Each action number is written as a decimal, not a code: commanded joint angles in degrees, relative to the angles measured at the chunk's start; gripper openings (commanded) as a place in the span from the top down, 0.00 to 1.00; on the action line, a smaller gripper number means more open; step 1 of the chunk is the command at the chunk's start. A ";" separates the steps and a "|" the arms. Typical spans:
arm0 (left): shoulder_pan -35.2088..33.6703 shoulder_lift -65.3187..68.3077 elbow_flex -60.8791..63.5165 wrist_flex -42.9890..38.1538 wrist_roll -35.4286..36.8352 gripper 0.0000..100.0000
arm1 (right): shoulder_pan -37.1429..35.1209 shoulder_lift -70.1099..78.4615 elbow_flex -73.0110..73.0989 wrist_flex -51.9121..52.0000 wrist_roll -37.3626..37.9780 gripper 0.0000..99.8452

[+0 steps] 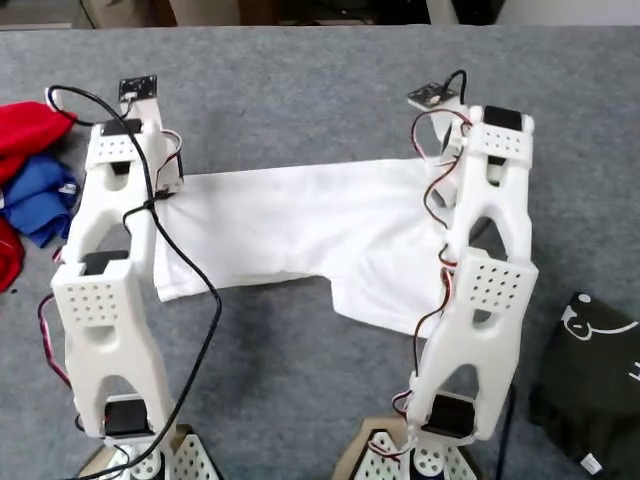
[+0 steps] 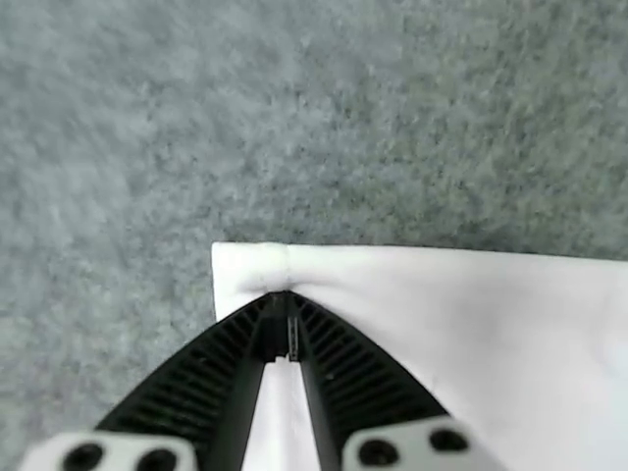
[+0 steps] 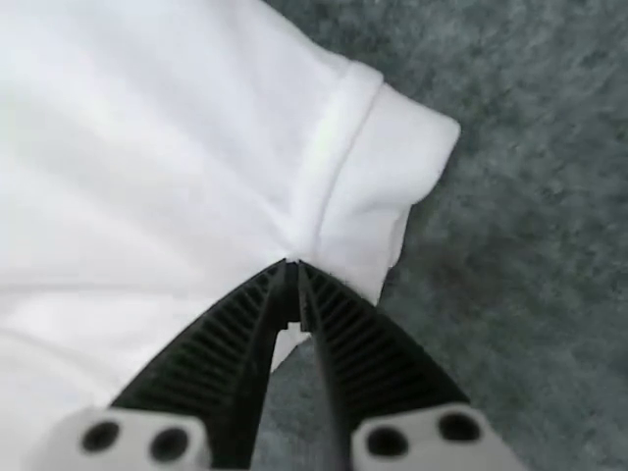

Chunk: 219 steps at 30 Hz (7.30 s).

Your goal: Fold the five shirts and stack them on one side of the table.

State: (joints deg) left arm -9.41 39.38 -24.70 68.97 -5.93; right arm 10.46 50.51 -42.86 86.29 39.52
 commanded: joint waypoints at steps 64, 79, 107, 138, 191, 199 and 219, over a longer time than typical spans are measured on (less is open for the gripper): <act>-8.44 -52.26 71.65 -37.98 6.33 0.98 | -18.42 -67.74 103.69 -34.02 18.90 0.73; -9.41 -52.26 71.74 -37.80 6.24 0.98 | -17.27 -62.46 99.30 -34.46 20.66 0.85; -9.58 -52.00 71.47 -37.89 6.24 0.98 | -19.56 -33.80 38.99 -7.82 27.43 0.99; -9.58 -52.00 71.47 -37.89 6.24 0.98 | -21.49 -25.71 17.71 5.80 12.31 0.99; -5.89 -13.76 26.73 0.79 -1.41 0.79 | -14.73 -11.65 -29.49 15.03 -4.66 0.99; -2.02 -9.63 23.47 5.89 -1.23 0.98 | -10.86 -12.18 -33.19 15.74 -4.66 0.99; -1.32 -8.75 -8.09 26.99 8.53 0.98 | 7.43 -12.18 -46.90 16.00 -4.66 0.99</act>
State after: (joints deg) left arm -11.60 31.30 -24.26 91.82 2.07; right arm 16.00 44.35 -87.16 101.49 35.21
